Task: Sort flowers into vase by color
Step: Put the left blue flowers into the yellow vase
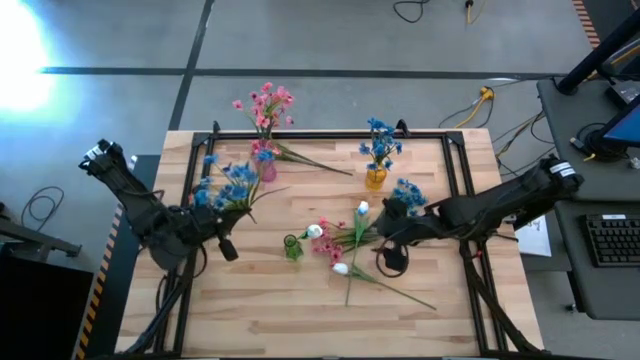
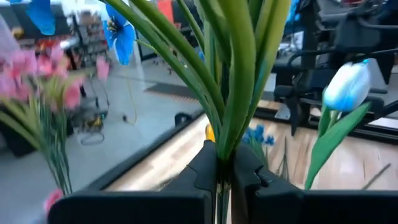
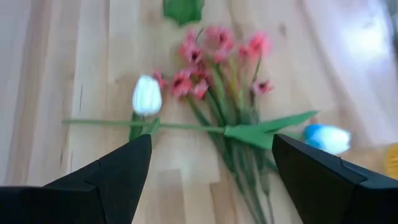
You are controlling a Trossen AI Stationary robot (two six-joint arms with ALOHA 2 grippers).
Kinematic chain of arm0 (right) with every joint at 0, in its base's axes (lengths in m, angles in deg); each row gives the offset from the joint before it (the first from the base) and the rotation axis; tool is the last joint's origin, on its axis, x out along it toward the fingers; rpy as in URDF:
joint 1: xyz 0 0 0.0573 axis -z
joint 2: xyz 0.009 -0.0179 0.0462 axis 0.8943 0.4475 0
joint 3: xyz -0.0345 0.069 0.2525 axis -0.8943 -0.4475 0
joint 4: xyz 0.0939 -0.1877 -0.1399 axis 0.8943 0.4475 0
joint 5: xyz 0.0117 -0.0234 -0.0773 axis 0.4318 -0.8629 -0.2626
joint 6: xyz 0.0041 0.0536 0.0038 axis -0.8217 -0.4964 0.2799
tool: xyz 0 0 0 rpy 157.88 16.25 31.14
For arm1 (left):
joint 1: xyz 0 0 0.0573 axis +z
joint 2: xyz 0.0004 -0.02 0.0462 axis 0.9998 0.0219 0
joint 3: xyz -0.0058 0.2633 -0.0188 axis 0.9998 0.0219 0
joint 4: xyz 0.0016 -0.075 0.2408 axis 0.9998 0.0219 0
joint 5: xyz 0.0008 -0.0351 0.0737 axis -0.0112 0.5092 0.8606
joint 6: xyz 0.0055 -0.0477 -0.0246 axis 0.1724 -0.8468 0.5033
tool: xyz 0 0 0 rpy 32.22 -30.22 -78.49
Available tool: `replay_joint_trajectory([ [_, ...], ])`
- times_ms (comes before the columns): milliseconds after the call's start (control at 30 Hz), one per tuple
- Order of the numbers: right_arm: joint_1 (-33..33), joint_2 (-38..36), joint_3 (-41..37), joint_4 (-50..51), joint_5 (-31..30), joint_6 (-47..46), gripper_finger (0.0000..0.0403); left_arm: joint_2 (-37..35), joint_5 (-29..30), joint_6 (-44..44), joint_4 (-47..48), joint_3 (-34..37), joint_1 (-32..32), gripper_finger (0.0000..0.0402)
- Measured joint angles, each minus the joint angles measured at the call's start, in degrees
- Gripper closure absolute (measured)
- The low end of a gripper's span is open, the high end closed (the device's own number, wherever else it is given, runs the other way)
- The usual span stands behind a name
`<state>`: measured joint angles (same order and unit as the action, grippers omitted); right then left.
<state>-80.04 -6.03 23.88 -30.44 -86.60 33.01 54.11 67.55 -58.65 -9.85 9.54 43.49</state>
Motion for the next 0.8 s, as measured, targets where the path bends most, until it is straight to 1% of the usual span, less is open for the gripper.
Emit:
replay_joint_trajectory([
  [100, 0.0, -2.4, 0.0, -0.6, -1.4, 0.7, 0.0078, -0.3, -1.1, 11.8, -9.0, 0.0, 1.0, 0.0402],
  [200, 0.0, -4.1, 0.0, -1.5, -2.3, 1.8, 0.0078, -0.6, -4.9, 22.1, -16.9, 0.0, 2.6, 0.0402],
  [267, 0.0, -5.0, 0.0, -2.0, -3.0, 2.5, 0.0078, -0.8, -8.8, 27.4, -21.3, 0.0, 4.1, 0.0402],
  [400, 0.0, -6.4, 0.0, -3.2, -3.9, 4.0, 0.0078, -1.3, -13.3, 35.5, -27.8, 0.0, 8.0, 0.0402],
  [500, 0.0, -7.3, 0.0, -4.8, -6.3, 5.6, 0.0078, -1.7, -18.3, 38.8, -30.5, 0.0, 11.8, 0.0402],
  [633, 0.0, -8.1, 0.0, -9.0, -8.6, 9.3, 0.0078, -2.2, -26.4, 39.2, -32.5, 0.0, 17.8, 0.0402],
  [800, 0.4, -9.0, 0.0, -20.0, -10.0, 16.3, 0.0078, -0.9, -32.3, 38.9, -36.6, 0.0, 24.1, 0.0402],
])
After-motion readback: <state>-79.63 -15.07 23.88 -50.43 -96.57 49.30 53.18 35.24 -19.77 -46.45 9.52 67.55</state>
